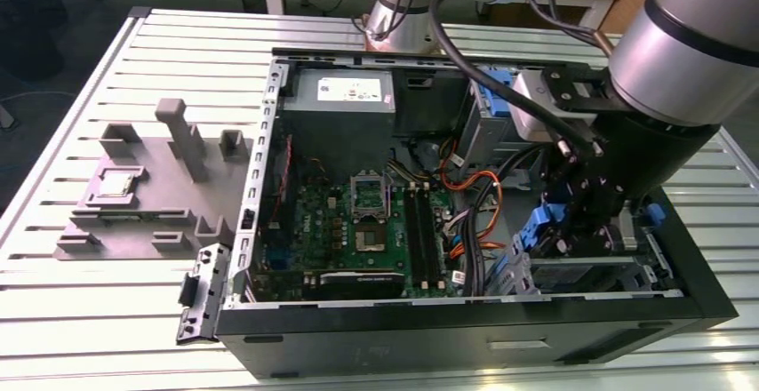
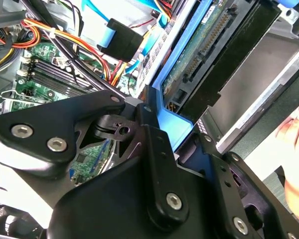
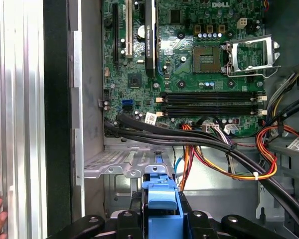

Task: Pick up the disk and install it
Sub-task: 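Pick up the disk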

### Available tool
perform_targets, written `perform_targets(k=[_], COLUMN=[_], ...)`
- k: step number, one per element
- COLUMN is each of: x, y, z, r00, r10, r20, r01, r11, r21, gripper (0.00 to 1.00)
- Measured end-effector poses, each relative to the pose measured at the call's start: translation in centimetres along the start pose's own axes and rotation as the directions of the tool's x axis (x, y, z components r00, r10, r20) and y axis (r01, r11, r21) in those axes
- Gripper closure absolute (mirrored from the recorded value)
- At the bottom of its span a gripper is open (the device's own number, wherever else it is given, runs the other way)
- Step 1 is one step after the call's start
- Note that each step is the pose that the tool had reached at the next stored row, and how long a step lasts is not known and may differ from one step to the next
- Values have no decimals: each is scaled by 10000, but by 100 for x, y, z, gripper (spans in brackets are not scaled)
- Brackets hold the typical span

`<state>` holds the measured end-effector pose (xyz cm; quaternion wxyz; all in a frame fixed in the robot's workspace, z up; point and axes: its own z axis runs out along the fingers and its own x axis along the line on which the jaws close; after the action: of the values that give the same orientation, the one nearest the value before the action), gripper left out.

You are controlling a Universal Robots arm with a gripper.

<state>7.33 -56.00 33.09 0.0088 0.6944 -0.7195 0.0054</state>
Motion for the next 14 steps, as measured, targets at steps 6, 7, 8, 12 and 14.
perform_targets(k=[6,7,8,12,14], x=[0,0,0,0,-1], y=[0,0,0,0,0], z=[19,23,27,29,32], r00=[10000,10000,10000,10000,10000], r10=[0,1,0,0,1], r20=[-2,1,0,-3,4], r01=[0,-1,0,0,-1], r11=[10000,10000,10000,10000,10000], r21=[0,0,0,0,1], gripper=[63,63,63,63,62])
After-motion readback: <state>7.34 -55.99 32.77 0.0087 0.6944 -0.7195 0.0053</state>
